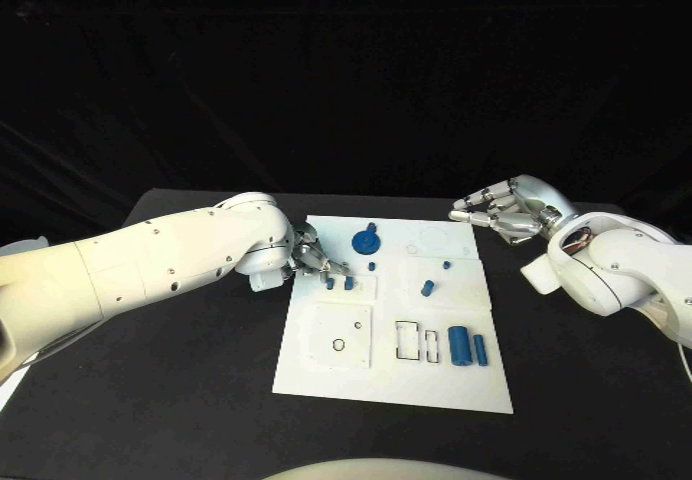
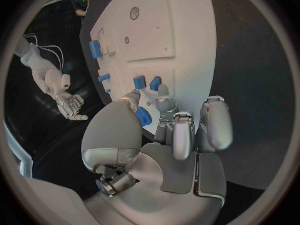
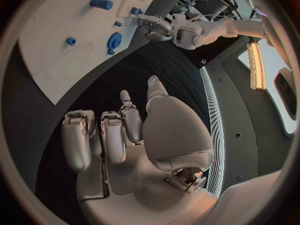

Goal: Assemble the parts on the task board

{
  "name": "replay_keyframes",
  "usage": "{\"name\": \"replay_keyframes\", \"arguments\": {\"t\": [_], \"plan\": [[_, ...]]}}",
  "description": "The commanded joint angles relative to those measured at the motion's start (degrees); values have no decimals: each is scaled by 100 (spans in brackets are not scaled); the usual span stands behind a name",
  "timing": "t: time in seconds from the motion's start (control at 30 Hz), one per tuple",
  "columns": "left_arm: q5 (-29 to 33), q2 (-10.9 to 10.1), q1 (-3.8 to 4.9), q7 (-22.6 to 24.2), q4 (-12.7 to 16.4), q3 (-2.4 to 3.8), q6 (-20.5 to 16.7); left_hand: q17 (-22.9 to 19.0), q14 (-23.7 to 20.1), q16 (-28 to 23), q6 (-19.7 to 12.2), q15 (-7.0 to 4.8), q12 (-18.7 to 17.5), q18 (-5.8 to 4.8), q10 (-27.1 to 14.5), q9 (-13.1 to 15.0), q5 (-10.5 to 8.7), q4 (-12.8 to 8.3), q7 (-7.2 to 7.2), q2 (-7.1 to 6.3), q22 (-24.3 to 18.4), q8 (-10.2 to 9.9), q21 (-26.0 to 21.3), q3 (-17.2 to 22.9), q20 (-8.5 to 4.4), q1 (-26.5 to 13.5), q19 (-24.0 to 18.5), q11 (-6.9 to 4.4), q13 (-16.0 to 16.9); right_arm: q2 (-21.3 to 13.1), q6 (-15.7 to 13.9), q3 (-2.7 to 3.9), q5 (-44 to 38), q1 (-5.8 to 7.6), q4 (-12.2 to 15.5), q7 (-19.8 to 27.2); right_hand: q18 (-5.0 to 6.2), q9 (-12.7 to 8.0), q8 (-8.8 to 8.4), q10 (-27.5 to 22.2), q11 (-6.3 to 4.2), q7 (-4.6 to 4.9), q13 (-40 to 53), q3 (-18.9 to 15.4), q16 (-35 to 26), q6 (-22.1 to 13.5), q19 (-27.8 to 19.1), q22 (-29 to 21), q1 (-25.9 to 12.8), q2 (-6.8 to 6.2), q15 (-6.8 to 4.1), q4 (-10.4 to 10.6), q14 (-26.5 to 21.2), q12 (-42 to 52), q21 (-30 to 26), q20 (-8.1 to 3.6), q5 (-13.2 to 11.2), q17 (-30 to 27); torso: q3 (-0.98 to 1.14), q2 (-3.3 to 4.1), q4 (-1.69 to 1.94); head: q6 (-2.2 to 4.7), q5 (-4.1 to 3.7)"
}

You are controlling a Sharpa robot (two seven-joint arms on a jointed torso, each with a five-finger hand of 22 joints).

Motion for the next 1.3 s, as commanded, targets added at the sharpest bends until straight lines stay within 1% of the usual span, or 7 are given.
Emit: {"name": "replay_keyframes", "arguments": {"t": [0.03,0.2,0.3,0.5,0.77,1.07,1.3], "plan": [[1156,-56,-13,723,28,-8,-1182,980,412,-340,-191,91,-742,205,-564,-103,6,9,83,55,-637,-61,-743,-226,88,104,-310,123,-816,4,76,-3,-46,-4,0,10,66,9,17,-35,8,0,543,-28,-31,15,286,908,67,-5,9,-2,531,-34,-21,27,20,1269,-3,5,-1,3,-20],[1629,-113,-13,1688,38,-8,-1611,-980,-578,-2107,-732,354,-1337,596,-1382,-385,10,-8,404,149,-2748,-290,-3191,-546,333,467,-1429,436,-1288,0,76,-5,-46,-6,-3,9,67,9,16,-37,8,0,541,-48,-34,15,283,901,62,-2,9,5,530,-37,-25,26,36,1265,-2,5,0,7,-28],[1559,-107,-14,2316,38,-9,-1753,-1981,-1188,-3087,-905,510,-1625,630,-1814,-564,16,-137,533,170,-3085,-398,-3664,-552,451,1038,-1611,567,-1556,-1,75,-6,-45,-8,-5,9,67,9,16,-37,8,0,541,-48,-34,15,283,901,62,-2,9,5,530,-37,-25,26,36,1265,-1,2,7,12,-46],[424,34,-20,2800,14,-26,-1745,-2616,-1447,-3639,-864,566,-2021,652,-2061,-962,2,-519,586,236,-3491,-605,-4128,-355,547,2129,-1509,639,-2120,5,77,-8,-45,-15,-10,9,67,9,16,-37,8,0,541,-48,-34,15,283,901,62,-2,9,5,530,-37,-25,26,36,1265,-4,5,0,35,-84],[-1146,347,-86,3049,-98,-46,-1814,-2738,-1335,-3599,-300,493,-2558,637,-1782,-1704,-24,-961,514,39,-3671,-1290,-4267,354,442,3027,-1254,587,-3003,19,87,-9,-45,-31,-19,9,66,9,16,-37,8,0,540,-53,-32,16,285,906,62,0,9,6,530,-38,-22,26,41,1268,-6,7,-9,66,-137],[-2317,683,-135,2932,-369,-55,-1687,-1867,-615,-2548,246,434,-3025,641,-1595,-2172,-84,-1047,428,-291,-3535,-1816,-4009,718,399,2825,-864,551,-3704,30,93,-9,-44,-43,-22,17,66,9,16,-37,8,0,540,-53,-32,16,285,906,62,0,9,6,530,-38,-22,26,41,1268,1,3,2,84,-157],[-2753,805,-182,2616,-469,-61,-1374,-417,80,-1149,547,407,-3319,327,-1346,-2382,-102,-1092,402,-394,-1753,-2105,-1998,836,350,2630,-53,525,-4142,35,97,-10,-43,-46,-24,26,67,9,17,-36,7,0,540,-55,-37,16,284,903,65,5,8,6,529,-37,-24,26,45,1260,0,3,4,79,-174]]}}
